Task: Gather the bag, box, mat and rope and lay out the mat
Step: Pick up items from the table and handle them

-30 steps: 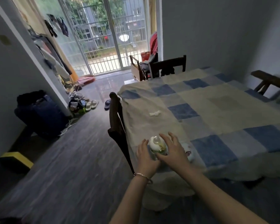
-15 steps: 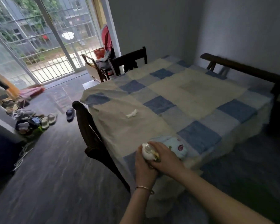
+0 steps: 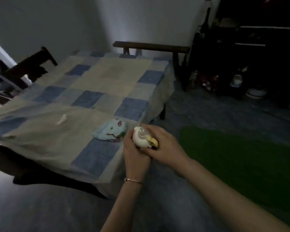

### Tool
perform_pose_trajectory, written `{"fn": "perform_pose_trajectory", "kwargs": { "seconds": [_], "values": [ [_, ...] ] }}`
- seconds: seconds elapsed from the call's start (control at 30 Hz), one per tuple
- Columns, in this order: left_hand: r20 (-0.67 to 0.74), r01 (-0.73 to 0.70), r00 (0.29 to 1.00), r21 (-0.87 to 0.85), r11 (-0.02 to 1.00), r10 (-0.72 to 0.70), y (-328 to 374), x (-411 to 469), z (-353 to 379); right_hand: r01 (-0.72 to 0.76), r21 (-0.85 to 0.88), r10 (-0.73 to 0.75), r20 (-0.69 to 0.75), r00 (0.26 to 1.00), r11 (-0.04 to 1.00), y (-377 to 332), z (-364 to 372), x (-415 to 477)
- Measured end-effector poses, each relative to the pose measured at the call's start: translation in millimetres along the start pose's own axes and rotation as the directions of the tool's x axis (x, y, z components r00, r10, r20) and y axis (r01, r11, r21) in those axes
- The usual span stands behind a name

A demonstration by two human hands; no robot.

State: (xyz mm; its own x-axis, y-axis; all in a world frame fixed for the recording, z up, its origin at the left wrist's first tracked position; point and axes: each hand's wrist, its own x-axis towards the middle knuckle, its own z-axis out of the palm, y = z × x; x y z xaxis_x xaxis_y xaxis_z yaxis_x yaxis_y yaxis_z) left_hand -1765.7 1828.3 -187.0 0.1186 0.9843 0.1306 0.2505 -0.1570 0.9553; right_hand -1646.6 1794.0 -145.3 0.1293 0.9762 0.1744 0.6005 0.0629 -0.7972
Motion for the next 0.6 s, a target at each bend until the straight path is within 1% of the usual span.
{"fn": "perform_pose_trajectory", "kwargs": {
  "seconds": [0.1,0.2,0.37,0.47,0.6],
  "values": [
    [0.108,-0.033,0.994,-0.016,0.999,0.035,5.0,-33.9,53.7,-0.076,-0.004,0.075,-0.075,0.994,0.997,35.1,-36.6,-43.9],
    [0.236,-0.031,0.971,-0.029,0.999,0.037,1.4,-73.1,112.0,-0.16,0.026,0.162,-0.15,0.975,0.987,82.6,-68.7,-93.6],
    [0.393,0.001,0.919,-0.024,1.0,0.009,-15.3,-131.8,197.4,-0.306,0.018,0.304,-0.181,0.935,0.952,168.3,-98.9,-165.1],
    [0.466,-0.017,0.885,0.037,0.999,-0.003,-44.5,-155.9,239.3,-0.354,0.015,0.35,-0.196,0.916,0.935,218.5,-103.3,-195.9],
    [0.549,-0.024,0.836,0.09,0.996,-0.029,-101.9,-181.7,289.1,-0.423,0.049,0.423,-0.227,0.877,0.905,295.5,-85.2,-230.9]
  ]
}}
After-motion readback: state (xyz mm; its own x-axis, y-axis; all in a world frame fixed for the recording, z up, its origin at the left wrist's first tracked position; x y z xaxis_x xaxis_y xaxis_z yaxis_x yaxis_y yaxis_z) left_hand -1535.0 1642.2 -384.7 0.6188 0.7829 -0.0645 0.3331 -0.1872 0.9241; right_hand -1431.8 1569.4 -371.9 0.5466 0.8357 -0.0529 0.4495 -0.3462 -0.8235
